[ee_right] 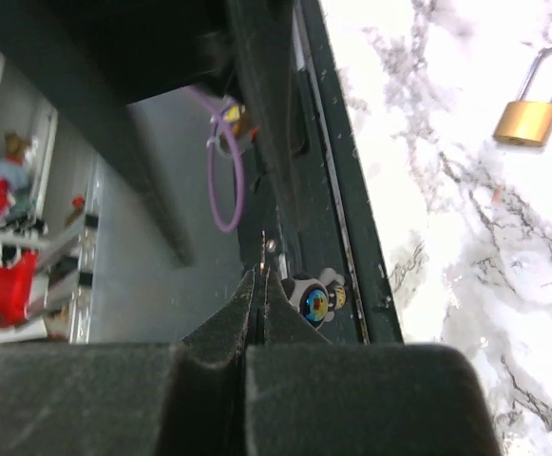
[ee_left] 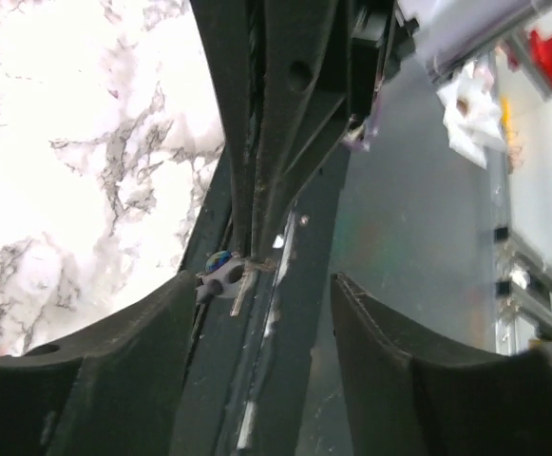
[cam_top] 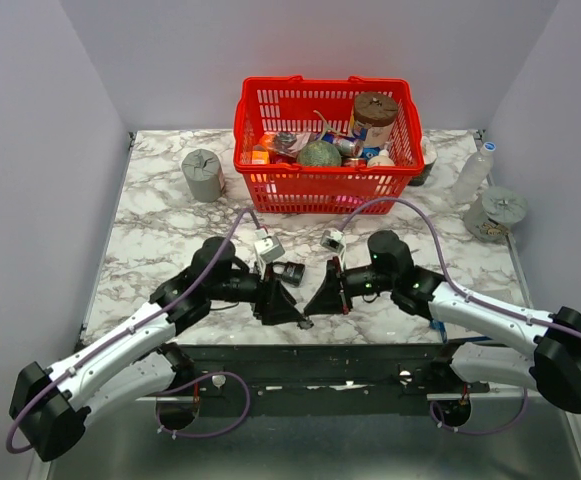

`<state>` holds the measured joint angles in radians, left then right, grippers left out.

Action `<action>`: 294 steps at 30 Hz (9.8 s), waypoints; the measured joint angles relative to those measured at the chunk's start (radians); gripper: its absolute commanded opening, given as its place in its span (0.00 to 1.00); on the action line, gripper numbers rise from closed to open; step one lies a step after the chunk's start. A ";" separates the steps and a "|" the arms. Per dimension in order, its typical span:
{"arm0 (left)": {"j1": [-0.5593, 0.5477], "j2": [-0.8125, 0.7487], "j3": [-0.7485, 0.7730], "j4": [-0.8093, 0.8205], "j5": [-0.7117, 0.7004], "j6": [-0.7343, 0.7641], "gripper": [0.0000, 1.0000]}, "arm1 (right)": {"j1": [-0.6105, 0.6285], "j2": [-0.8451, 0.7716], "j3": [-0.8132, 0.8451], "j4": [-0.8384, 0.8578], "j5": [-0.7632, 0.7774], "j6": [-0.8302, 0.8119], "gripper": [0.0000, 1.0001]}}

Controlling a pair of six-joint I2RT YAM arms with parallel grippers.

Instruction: Unlock with the key

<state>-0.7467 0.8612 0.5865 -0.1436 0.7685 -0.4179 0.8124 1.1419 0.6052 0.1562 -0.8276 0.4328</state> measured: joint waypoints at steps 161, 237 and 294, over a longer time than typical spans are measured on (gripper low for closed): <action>0.045 -0.023 -0.029 0.221 -0.107 -0.122 0.00 | 0.070 -0.053 -0.121 0.365 0.314 0.116 0.42; 0.069 -0.102 0.012 0.086 -0.211 -0.109 0.99 | 0.151 -0.079 -0.116 0.343 0.454 0.049 0.01; 0.078 0.396 -0.018 -0.141 -0.994 -0.373 0.77 | -0.003 -0.200 -0.295 0.311 0.557 0.086 0.01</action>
<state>-0.6685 1.2568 0.5690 -0.2844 -0.2253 -0.7906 0.8093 0.9424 0.3099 0.4667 -0.2703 0.5190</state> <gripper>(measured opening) 0.817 0.096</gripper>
